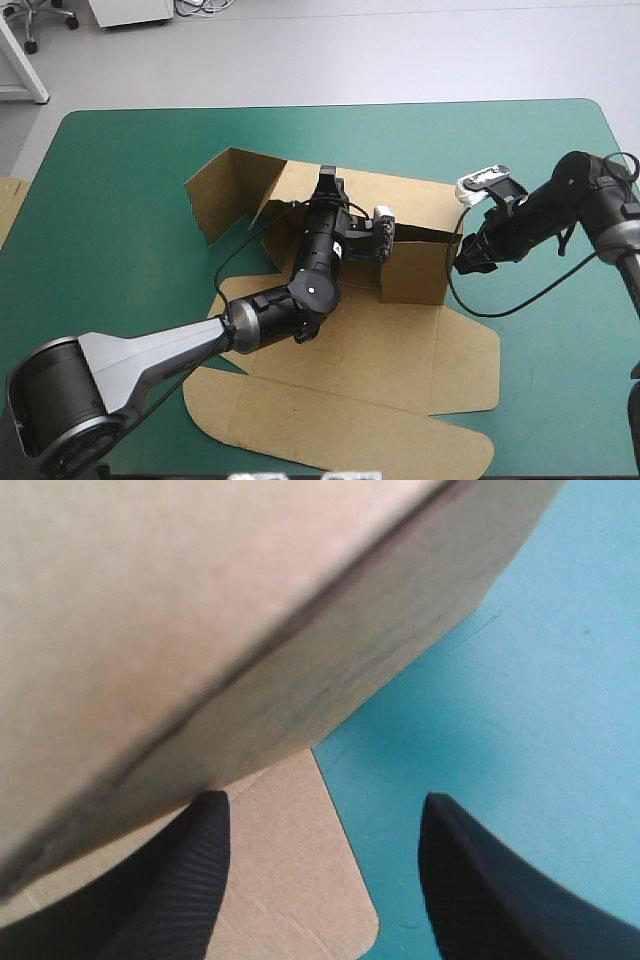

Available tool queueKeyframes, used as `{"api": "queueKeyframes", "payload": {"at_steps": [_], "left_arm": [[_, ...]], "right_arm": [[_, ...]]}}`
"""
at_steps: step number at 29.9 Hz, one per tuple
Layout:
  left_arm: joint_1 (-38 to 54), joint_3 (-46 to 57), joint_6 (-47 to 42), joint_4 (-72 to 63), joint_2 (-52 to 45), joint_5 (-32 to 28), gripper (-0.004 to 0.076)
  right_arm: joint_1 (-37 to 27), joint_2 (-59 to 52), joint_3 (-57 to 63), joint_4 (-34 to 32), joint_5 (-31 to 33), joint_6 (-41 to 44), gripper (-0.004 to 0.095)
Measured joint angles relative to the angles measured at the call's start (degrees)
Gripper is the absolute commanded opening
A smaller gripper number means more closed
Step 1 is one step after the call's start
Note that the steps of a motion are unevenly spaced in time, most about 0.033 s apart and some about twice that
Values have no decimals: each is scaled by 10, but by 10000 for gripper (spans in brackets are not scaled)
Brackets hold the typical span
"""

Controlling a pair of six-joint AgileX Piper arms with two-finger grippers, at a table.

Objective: Fold the box

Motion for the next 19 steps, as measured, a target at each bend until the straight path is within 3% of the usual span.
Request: {"api": "queueKeyframes", "payload": {"at_steps": [14,19], "left_arm": [[9,0,0,4,0,-13,-10],[9,0,0,4,0,-14,-10]], "right_arm": [[53,-75,46,-9,4,60,542],[55,-127,124,-1,-55,65,542]]}}
